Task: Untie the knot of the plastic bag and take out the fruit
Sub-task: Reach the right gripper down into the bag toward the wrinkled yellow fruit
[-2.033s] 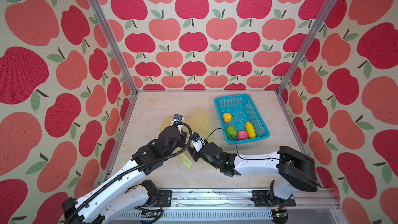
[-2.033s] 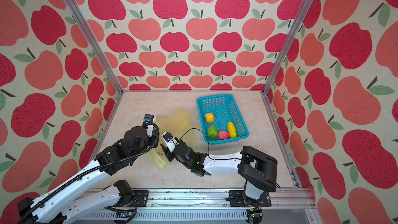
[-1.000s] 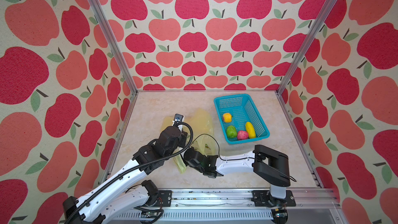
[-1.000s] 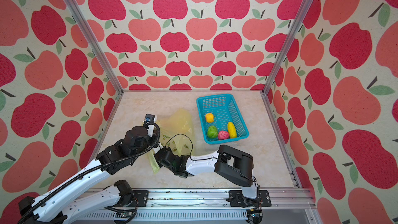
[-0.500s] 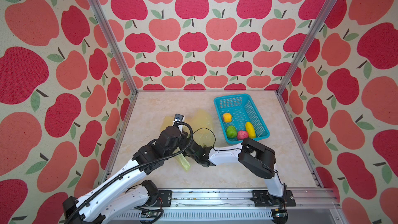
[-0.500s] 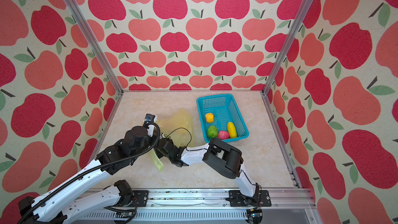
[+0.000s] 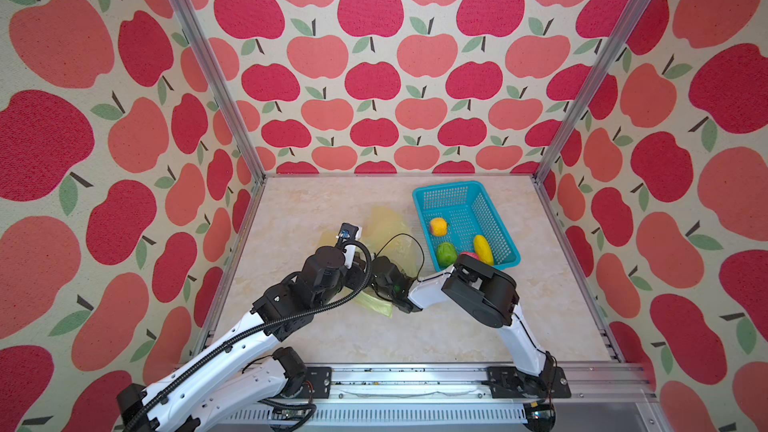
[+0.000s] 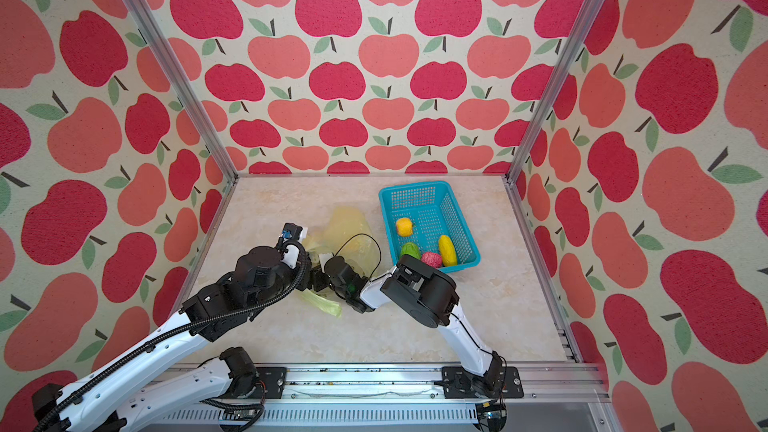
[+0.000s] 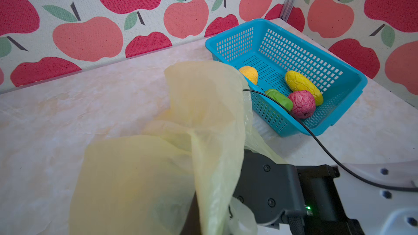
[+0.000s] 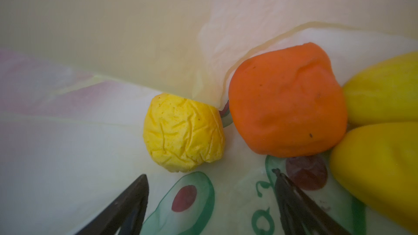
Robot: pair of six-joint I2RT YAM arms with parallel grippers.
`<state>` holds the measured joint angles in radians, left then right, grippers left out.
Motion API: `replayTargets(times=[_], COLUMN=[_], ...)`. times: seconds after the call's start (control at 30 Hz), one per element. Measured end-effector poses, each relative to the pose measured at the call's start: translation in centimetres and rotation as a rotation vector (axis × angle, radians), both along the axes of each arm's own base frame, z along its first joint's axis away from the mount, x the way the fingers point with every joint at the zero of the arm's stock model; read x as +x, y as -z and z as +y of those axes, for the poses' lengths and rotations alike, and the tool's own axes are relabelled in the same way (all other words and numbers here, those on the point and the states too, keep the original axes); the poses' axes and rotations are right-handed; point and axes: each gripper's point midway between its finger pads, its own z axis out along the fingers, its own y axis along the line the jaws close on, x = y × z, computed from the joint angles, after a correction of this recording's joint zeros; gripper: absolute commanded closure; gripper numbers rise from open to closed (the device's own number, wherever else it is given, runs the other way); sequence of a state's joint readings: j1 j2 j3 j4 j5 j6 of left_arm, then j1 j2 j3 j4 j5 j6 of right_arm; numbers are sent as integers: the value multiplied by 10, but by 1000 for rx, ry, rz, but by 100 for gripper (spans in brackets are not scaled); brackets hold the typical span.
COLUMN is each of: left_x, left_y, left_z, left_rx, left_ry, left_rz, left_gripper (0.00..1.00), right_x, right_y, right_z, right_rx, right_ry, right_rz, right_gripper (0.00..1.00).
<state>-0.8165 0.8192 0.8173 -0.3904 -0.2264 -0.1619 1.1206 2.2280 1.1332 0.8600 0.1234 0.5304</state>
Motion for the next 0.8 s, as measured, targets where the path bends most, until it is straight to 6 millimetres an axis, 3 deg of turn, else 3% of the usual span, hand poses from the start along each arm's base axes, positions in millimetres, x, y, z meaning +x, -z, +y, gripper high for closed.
replayTargets(times=[0.2,0.47,0.8], left_x=[-4,-5,-28], left_y=[2,0,-12], left_z=[-13,-16,-22], left_rx=[-7,-8,-77], left_ry=[57,78,184], left_rz=[13,2,-45], left_gripper=[100,100,100], right_x=[-1,-12,25], right_y=[-3,-13,0], right_z=[21,31,19], right_rx=[43,133,46], right_ry=[-52,-135,20], right_rz=[20,20,31], right_gripper=[8,8,12])
